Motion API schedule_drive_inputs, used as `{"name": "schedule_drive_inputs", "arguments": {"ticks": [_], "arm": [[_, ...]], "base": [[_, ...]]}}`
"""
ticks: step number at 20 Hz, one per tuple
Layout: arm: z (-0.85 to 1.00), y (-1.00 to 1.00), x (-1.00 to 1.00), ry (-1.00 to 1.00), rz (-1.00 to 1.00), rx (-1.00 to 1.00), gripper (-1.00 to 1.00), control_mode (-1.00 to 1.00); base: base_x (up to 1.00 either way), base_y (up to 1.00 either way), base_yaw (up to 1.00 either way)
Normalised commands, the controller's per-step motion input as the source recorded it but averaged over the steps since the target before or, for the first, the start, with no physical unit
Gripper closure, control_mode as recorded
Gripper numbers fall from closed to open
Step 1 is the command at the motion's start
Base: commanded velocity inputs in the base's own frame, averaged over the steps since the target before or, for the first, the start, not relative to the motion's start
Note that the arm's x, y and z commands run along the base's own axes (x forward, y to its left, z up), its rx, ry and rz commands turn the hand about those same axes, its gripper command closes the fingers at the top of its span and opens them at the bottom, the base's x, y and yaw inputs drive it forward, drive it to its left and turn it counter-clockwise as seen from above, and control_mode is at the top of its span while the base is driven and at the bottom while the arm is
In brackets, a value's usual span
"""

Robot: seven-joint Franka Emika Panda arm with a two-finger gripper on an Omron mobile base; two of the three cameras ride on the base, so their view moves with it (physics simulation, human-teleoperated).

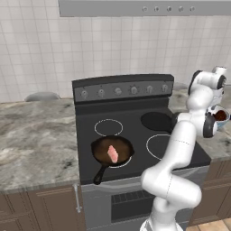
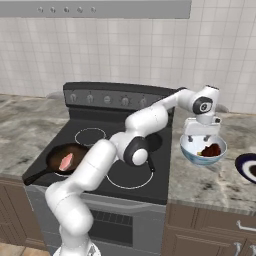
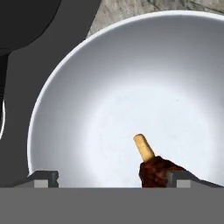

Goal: Place one of the steaks on the plate and the other in the bowl. Then place the bowl in the fridge.

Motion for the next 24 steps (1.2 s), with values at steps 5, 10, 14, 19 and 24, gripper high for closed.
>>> {"name": "schedule_drive_inputs", "arguments": {"ticks": [5, 10, 14, 19, 24], "arm": [[0.25, 0.80, -0.83, 0.01, -0.04, -0.14, -1.00, -1.00], [0.12, 0.99, -1.00, 0.04, 0.00, -0.16, -1.00, -1.00], [0.00, 1.00, -1.00, -0.01, 0.05, -0.30, -1.00, -1.00], [0.00, 1.00, -1.00, -0.10, 0.05, -0.35, -1.00, -1.00], [0.10, 1.00, -0.64, -0.27, 0.02, -0.23, -1.00, -1.00]], "base": [[0.00, 0.00, 0.00], [0.00, 0.00, 0.00], [0.00, 0.00, 0.00], [0.00, 0.00, 0.00], [0.00, 0.00, 0.00]]}}
